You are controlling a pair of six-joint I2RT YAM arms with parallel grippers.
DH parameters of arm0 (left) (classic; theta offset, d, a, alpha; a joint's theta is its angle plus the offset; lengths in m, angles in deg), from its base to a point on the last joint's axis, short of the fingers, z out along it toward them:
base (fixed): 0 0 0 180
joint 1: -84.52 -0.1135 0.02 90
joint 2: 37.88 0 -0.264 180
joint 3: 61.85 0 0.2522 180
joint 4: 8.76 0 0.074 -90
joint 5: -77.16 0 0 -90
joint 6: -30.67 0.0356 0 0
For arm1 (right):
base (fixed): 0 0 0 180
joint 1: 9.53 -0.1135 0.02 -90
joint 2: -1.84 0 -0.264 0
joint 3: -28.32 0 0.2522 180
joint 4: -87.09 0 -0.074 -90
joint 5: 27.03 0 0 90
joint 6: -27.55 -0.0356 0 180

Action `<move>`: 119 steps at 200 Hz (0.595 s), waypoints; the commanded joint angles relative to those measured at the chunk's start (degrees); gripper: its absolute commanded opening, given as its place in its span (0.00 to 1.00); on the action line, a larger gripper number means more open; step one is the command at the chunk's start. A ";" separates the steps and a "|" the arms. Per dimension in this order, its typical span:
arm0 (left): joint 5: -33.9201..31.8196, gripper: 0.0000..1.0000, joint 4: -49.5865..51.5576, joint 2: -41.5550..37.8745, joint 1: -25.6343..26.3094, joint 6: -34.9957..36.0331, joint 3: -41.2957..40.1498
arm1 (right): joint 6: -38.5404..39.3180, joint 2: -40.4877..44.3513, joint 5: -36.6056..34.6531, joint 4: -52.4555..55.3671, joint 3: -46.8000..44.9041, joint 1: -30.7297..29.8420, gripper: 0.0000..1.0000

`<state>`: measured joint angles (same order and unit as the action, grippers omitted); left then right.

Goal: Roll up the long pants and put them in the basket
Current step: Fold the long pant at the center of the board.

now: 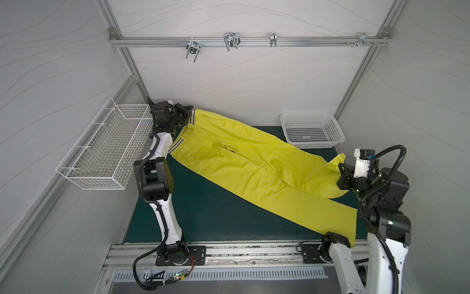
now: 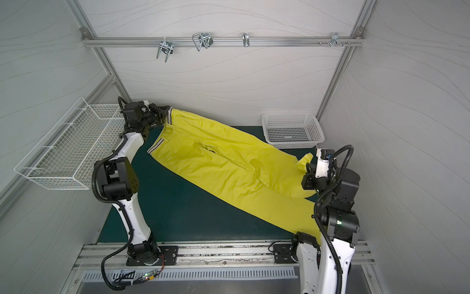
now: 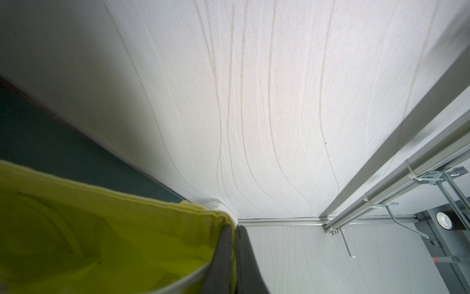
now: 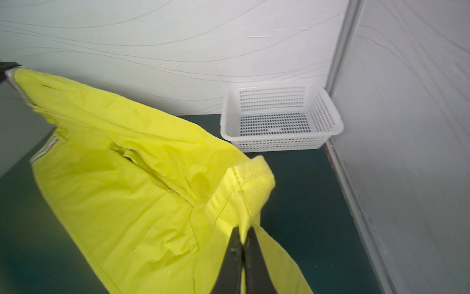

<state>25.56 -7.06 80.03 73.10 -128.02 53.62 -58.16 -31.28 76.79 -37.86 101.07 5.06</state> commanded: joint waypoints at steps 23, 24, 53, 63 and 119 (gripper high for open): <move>-3.63 0.00 -2.38 -5.23 -1.98 3.07 -3.38 | -1.10 3.56 -16.56 0.92 -0.82 -0.44 0.00; -3.70 0.00 -2.50 -5.27 -2.05 3.09 -3.50 | -1.16 3.58 -16.68 0.99 -0.81 -0.44 0.00; -5.07 0.00 -3.37 -6.86 -3.01 3.50 -6.02 | -2.17 5.15 -24.44 0.72 -1.65 -0.35 0.00; -5.49 0.00 -3.63 -7.44 -3.41 3.49 -6.93 | -1.42 6.18 -26.40 -0.08 -1.68 -0.34 0.00; -7.25 0.00 -6.56 -9.75 -5.25 3.28 -12.44 | 2.35 7.08 -35.47 -7.58 -1.21 -0.34 0.00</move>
<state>20.09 -7.32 73.67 70.63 -124.48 42.30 -58.53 -23.81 48.07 -39.80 99.03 4.91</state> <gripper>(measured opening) 0.062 0.051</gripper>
